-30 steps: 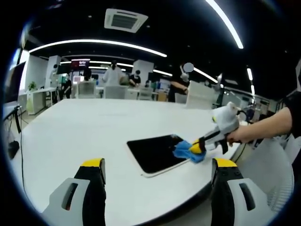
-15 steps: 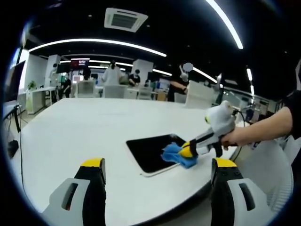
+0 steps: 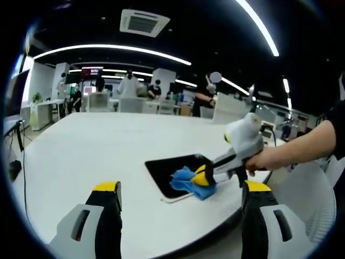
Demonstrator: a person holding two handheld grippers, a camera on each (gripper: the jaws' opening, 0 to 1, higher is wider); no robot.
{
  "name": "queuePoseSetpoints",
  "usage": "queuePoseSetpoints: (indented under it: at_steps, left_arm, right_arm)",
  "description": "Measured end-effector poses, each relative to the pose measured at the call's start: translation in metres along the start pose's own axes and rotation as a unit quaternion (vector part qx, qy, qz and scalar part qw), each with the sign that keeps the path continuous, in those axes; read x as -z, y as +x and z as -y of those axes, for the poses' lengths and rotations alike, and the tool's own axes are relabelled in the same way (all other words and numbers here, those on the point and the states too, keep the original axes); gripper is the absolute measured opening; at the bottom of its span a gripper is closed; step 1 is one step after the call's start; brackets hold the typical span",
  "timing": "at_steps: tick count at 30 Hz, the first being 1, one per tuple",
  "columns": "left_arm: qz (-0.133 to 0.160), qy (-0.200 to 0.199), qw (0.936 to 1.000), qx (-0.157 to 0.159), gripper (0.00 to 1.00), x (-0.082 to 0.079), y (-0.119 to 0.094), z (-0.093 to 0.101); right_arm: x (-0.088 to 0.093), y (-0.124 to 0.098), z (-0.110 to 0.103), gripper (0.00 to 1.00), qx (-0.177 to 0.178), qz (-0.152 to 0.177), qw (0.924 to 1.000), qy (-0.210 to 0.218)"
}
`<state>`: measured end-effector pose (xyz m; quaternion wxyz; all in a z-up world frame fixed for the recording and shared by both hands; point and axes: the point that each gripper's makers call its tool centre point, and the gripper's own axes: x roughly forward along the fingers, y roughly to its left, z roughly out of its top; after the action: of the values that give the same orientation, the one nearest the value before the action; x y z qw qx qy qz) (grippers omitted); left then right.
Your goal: Wipe the mirror surface with the cleaning cloth until all visible marks leave the cleaned area.
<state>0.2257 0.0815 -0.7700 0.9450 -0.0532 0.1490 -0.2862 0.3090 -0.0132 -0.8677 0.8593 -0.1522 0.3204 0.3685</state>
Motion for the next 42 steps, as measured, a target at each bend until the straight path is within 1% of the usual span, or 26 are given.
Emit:
queuePoseSetpoints:
  at_steps: [11, 14, 24, 34, 42]
  left_arm:
    - [0.002, 0.0, 1.0, 0.003, 0.92, 0.0, 0.0, 0.001]
    - [0.008, 0.002, 1.0, 0.005, 0.93, -0.002, 0.0, 0.001]
    - [0.007, 0.0, 1.0, 0.006, 0.93, -0.002, 0.0, 0.001]
    - [0.011, -0.003, 0.9999, 0.007, 0.93, -0.003, 0.0, 0.001]
    - [0.004, -0.002, 1.0, 0.006, 0.92, -0.001, 0.001, 0.001]
  right_arm:
    - [-0.01, 0.012, -0.014, 0.0, -0.013, 0.002, 0.9999, -0.003]
    - [-0.014, 0.015, -0.018, 0.0, -0.016, 0.003, 0.9999, -0.003]
    - [-0.025, 0.028, -0.037, 0.0, -0.031, 0.006, 0.9995, -0.007]
    - [-0.027, 0.029, -0.039, 0.01, -0.027, 0.014, 0.9995, 0.002]
    - [-0.026, 0.029, -0.039, 0.01, -0.025, 0.025, 0.9994, 0.0]
